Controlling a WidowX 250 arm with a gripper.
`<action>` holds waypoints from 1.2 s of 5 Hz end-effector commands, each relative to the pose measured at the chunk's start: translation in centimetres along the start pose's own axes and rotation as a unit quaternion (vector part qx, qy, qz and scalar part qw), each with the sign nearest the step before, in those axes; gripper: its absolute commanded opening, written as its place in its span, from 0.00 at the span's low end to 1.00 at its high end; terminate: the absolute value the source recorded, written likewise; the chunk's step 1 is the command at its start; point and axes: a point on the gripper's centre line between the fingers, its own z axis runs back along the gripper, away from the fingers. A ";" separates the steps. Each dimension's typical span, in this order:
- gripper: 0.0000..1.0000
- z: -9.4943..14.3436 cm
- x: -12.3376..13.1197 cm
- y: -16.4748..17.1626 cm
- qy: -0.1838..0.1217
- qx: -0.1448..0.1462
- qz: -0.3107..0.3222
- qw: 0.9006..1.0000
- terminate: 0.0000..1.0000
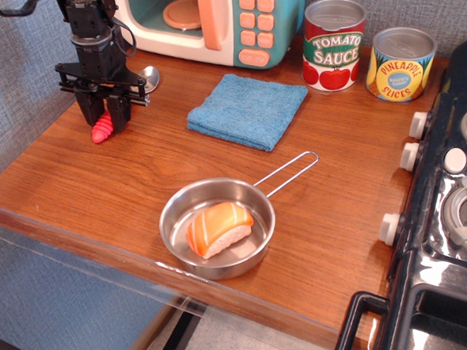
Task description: Place the spoon onto the blue cloth
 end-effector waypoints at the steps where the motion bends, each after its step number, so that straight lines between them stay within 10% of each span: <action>1: 0.00 7.4 0.6 -2.7 -0.095 0.013 -0.030 0.995 0.00; 3: 0.00 10.3 1.4 -12.6 -0.137 -0.042 -0.145 0.979 0.00; 6: 0.00 5.5 1.3 -16.0 -0.058 -0.027 -0.070 0.996 0.00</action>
